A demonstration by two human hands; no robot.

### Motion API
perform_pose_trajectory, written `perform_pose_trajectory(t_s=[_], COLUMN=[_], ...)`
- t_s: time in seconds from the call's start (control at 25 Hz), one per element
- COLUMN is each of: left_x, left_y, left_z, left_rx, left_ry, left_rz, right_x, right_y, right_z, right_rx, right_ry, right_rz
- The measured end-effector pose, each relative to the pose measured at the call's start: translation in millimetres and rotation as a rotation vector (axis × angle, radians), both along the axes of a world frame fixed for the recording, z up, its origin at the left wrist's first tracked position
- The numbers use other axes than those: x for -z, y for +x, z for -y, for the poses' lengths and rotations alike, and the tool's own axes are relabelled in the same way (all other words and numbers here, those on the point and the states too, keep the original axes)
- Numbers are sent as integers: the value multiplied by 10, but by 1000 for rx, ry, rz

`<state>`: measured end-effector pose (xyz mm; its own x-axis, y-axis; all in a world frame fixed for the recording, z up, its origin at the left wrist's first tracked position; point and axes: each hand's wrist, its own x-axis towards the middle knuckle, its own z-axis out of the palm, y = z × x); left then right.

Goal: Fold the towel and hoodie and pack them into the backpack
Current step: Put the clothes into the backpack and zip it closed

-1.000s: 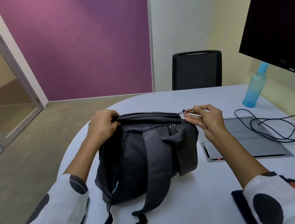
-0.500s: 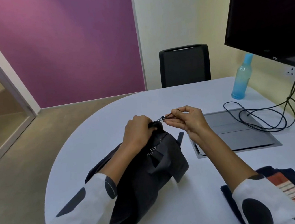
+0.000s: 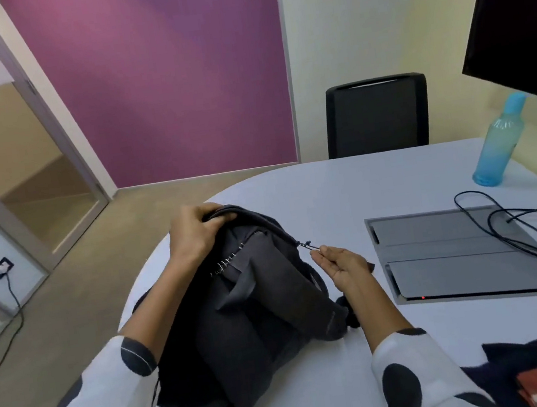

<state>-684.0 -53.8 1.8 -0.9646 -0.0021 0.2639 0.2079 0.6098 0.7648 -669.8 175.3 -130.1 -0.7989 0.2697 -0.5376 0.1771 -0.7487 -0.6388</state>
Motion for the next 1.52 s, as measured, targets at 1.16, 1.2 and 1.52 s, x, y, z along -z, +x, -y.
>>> perform_pose_trajectory(t_s=[1.16, 1.2, 1.52], left_x=[1005, 1094, 1382], left_y=[723, 795, 907], left_z=[-1145, -1060, -675], left_rx=[917, 962, 684], left_ry=[-56, -115, -714], left_rz=[297, 229, -125], right_x=[-638, -529, 152], right_y=[980, 1101, 1890], right_z=[-229, -242, -523], right_rx=[-396, -437, -727], right_ry=[1393, 1491, 2147], right_rz=[-247, -229, 51])
